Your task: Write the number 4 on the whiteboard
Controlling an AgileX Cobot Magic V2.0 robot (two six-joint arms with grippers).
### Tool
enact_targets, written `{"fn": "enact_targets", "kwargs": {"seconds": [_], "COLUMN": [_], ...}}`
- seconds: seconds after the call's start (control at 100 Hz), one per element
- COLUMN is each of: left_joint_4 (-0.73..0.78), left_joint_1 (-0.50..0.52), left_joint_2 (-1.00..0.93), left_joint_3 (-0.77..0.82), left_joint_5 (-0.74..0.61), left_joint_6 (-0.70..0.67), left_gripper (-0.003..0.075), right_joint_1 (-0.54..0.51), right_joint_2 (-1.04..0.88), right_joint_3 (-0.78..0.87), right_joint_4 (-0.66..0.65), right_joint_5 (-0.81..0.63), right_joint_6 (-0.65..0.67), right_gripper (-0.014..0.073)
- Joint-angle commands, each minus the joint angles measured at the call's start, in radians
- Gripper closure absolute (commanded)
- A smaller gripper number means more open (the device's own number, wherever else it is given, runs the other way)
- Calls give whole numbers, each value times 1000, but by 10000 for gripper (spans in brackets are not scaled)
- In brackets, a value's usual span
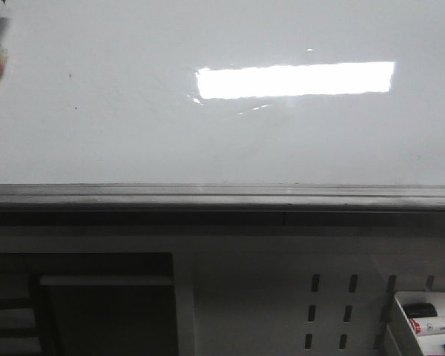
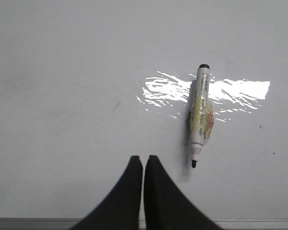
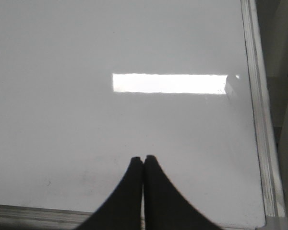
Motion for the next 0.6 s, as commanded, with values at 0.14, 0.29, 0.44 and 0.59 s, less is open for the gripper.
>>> {"fn": "enact_targets", "kwargs": {"seconds": [0.14,0.29,0.44,0.59], "left_joint_4": [-15,-35,-35,-24], "left_joint_1": [2,2,2,2], "left_joint_2": [-24,-19,34,143], "left_joint_3": [-1,-111,-277,-441], "left_joint_5": [-88,4,163,293], "left_joint_6": [-6,-6,-6,-6], "left_gripper": [741,741,741,741], "right_joint_1": [1,1,1,1], "right_joint_2": [-21,-14,57,175], "right_joint_3": [-27,-177,-346,-508], "right_joint_4": [43,48,48,46], "right_joint_5": [-34,173,337,457], "right_joint_6": [-4,-4,-4,-14], "right_gripper": [664,664,664,664]}}
